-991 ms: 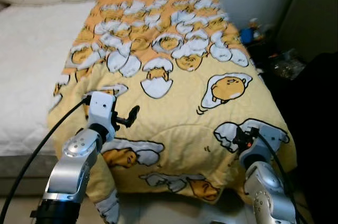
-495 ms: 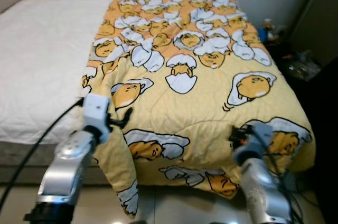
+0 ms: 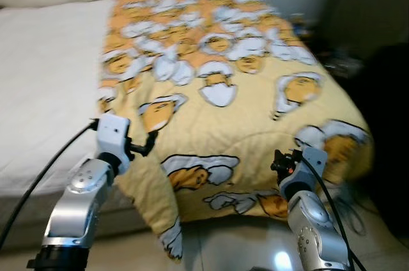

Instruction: Clean up the room

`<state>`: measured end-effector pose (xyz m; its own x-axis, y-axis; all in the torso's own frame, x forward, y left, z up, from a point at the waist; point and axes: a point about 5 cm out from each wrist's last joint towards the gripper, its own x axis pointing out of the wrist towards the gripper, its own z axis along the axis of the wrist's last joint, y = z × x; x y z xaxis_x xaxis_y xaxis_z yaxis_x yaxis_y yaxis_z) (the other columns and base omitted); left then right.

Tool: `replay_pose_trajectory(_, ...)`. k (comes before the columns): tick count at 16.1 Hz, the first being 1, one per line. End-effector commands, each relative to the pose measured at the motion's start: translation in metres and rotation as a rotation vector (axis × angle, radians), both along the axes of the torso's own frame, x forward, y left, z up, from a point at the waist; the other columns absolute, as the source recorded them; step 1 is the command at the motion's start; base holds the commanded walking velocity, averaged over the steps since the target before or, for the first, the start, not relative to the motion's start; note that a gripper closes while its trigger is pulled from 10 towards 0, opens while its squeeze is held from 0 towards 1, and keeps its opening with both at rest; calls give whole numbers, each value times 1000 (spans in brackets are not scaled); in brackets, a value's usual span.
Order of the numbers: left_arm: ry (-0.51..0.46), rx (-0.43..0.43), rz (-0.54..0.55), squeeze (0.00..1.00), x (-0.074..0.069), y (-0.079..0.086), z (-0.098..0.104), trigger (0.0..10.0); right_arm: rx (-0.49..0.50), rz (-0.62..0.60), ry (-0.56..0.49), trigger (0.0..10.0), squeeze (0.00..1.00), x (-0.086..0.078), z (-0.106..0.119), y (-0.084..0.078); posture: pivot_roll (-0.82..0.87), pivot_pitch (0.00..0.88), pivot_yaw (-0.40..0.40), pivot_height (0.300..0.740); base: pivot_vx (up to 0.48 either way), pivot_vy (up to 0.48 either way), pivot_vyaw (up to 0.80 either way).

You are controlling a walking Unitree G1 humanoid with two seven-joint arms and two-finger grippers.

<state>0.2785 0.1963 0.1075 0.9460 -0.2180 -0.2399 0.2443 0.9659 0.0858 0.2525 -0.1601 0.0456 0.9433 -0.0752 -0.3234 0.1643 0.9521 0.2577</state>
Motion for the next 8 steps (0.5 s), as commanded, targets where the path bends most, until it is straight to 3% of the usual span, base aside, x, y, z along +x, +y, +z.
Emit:
replay_pose_trajectory(1,-11,-2,-27,412,4,-9,3,10000,-1,-15,-10,10000,0,1,3,-5,7,0,38,740,0,394,-725)
replay_pose_trajectory(2,-12,-4,-27,416,4,-10,3,10000,-2,-13,-10,10000,0,2,3,-6,8,0,37,740,0,398,-550)
replay_pose_trajectory(8,-12,-7,-2,416,-1,-6,2,10000,-16,37,-34,10000,0,9,5,-7,22,0,14,740,0,396,0)
